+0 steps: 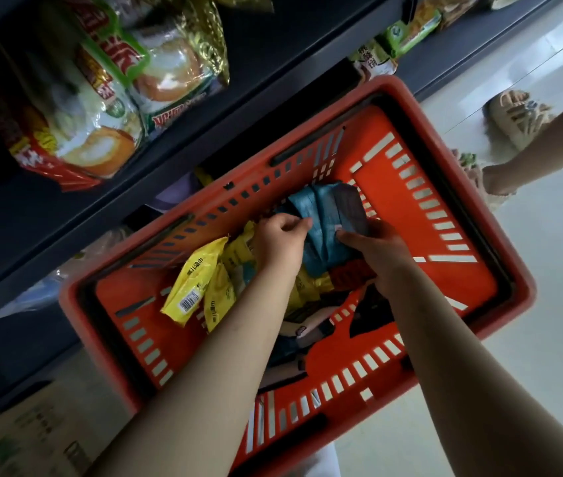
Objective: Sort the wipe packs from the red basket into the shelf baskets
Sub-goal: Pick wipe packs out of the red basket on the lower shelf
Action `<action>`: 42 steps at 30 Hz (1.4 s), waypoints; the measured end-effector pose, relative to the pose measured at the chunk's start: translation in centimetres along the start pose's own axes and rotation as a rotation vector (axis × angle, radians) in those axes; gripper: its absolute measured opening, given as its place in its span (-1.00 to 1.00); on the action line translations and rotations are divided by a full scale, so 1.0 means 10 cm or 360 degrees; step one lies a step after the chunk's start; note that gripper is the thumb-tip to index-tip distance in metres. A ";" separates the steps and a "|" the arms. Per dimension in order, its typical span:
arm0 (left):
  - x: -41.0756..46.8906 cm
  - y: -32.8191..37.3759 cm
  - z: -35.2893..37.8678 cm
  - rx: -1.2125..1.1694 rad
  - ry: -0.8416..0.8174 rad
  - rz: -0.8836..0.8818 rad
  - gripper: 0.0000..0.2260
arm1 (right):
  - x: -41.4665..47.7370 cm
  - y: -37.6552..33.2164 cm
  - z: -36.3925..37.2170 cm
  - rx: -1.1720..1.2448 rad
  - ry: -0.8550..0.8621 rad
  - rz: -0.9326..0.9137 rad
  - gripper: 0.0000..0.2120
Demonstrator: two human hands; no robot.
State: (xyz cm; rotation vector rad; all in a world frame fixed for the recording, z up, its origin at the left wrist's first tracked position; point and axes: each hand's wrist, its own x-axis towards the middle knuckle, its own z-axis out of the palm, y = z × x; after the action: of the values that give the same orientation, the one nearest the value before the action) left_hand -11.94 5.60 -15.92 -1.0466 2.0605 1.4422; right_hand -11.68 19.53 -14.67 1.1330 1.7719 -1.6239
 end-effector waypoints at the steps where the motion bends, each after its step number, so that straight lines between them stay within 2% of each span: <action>1: -0.09 0.00 -0.07 -0.0083 -0.0078 0.0023 -0.87 | -0.06 -0.03 -0.04 -0.0019 -0.0006 0.0006 -0.48; 3: -0.32 0.02 -0.24 -0.0382 -0.0298 0.0009 -0.90 | -0.27 -0.10 -0.11 0.0035 -0.0106 -0.0012 -0.41; 6: -0.73 0.13 -0.56 -0.0903 -0.0612 -0.0091 -0.86 | -0.69 -0.24 -0.22 0.0119 -0.0496 -0.0016 -0.46; 9: -1.23 0.37 -0.93 -0.1048 -0.0723 -0.0035 -0.76 | -1.33 -0.50 -0.25 0.0089 -0.0700 -0.0083 -0.62; 12: -1.82 0.73 -1.35 -0.1115 -0.0787 0.0095 -0.74 | -2.01 -0.82 -0.24 0.0133 -0.0809 -0.0187 -0.55; 15: -2.45 1.08 -1.82 -0.1105 -0.0718 0.0185 -0.77 | -2.72 -1.17 -0.24 0.0193 -0.0911 -0.0165 -0.54; 19: -3.18 1.34 -2.41 -0.1217 -0.0471 0.0290 -0.89 | -3.60 -1.50 -0.23 0.0438 -0.0986 -0.0340 -0.73; 25: -3.85 1.31 -3.21 -0.1568 -0.0210 0.0200 -0.74 | -4.45 -1.71 -0.07 0.0527 -0.1039 -0.0583 -0.68; 28: -4.08 1.31 -3.62 -0.1604 -0.0181 0.0217 -0.48 | -4.79 -1.80 0.15 0.0583 -0.1073 -0.0587 -0.63; 33: -4.26 1.29 -4.32 -0.1659 -0.0109 0.0310 -0.47 | -5.37 -1.88 0.69 0.0586 -0.1193 -0.0590 -0.60; 35: -4.26 1.25 -4.60 -0.1770 -0.0211 0.0273 -0.45 | -5.56 -1.84 0.96 0.0572 -0.1206 -0.0670 -0.57; 38: -4.28 1.16 -5.04 -0.1899 -0.0533 0.0206 -0.28 | -5.83 -1.75 1.36 0.0513 -0.1170 -0.0766 -0.52; 42: -4.28 1.00 -5.49 -0.2098 -0.0909 0.0344 -0.41 | -6.15 -1.64 1.77 0.0489 -0.1108 -0.0910 -0.63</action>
State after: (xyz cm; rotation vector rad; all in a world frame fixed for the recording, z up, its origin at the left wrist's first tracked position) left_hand 11.95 -28.61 40.73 -0.5941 0.6742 2.8630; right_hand 4.97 -12.24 40.77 0.0739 1.4523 -2.3072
